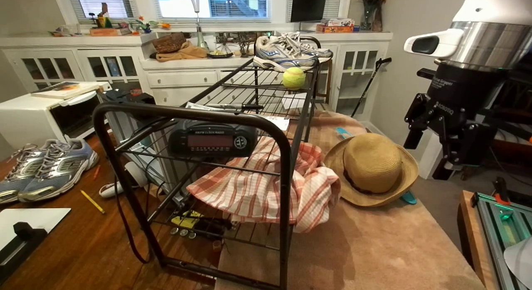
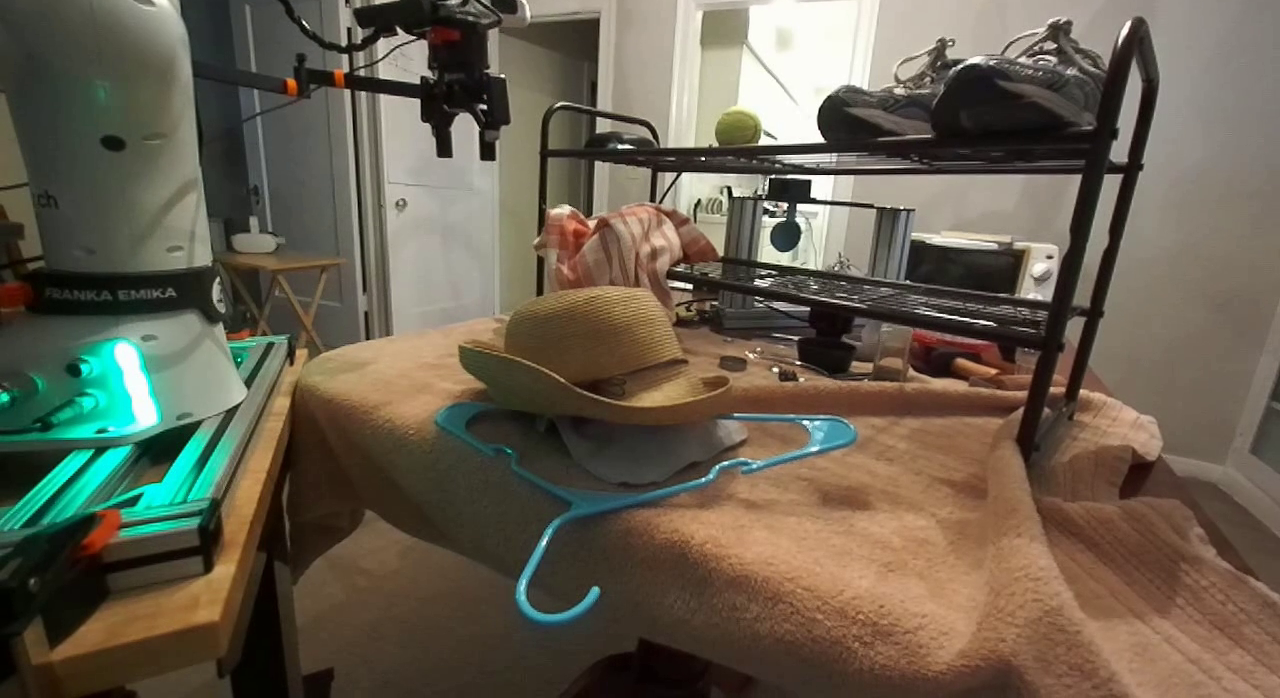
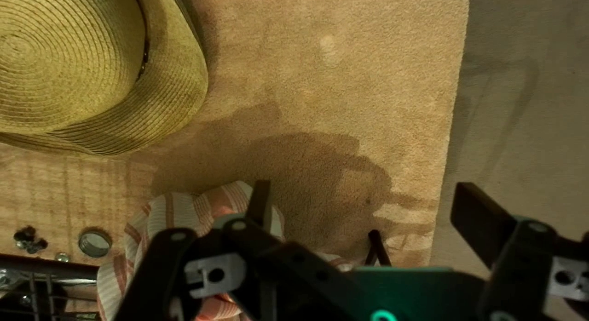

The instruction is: Put the orange and white towel on the top rack

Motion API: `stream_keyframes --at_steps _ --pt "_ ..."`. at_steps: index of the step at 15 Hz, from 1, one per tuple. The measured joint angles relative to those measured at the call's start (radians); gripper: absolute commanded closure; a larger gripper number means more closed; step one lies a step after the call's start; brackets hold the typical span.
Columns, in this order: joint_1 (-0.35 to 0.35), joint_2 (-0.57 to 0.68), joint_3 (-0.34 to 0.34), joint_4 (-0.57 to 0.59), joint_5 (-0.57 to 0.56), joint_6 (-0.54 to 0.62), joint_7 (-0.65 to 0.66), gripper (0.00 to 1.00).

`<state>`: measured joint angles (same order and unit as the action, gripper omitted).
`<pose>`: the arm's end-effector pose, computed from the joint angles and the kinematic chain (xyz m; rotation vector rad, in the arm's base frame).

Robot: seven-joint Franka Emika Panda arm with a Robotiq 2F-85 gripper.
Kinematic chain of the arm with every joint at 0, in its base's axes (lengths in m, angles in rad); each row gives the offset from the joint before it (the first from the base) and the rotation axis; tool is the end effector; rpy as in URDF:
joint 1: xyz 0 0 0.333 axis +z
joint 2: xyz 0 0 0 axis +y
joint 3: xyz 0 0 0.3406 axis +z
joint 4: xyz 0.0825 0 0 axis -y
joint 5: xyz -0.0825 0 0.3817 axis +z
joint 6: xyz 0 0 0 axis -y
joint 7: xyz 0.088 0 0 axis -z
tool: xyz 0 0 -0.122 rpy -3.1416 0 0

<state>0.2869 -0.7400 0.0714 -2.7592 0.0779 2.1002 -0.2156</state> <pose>0.2879 0.1119 0.4340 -3.0087 -0.8012 -0.1232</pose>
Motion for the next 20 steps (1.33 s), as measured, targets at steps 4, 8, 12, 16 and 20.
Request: stream_keyframes --at_steps 4,8,12,16,20 --pt "0.0 0.0 0.0 0.0 0.0 0.0 0.0 0.0" --pt "0.0 0.0 0.0 0.001 0.0 0.002 0.001 0.0" --pt "0.004 0.027 0.012 0.002 0.01 0.132 0.002 0.0" --pt "0.01 0.099 0.031 0.001 0.014 0.326 0.013 0.0" --pt "-0.01 0.196 0.048 0.001 -0.005 0.472 0.041 0.0"
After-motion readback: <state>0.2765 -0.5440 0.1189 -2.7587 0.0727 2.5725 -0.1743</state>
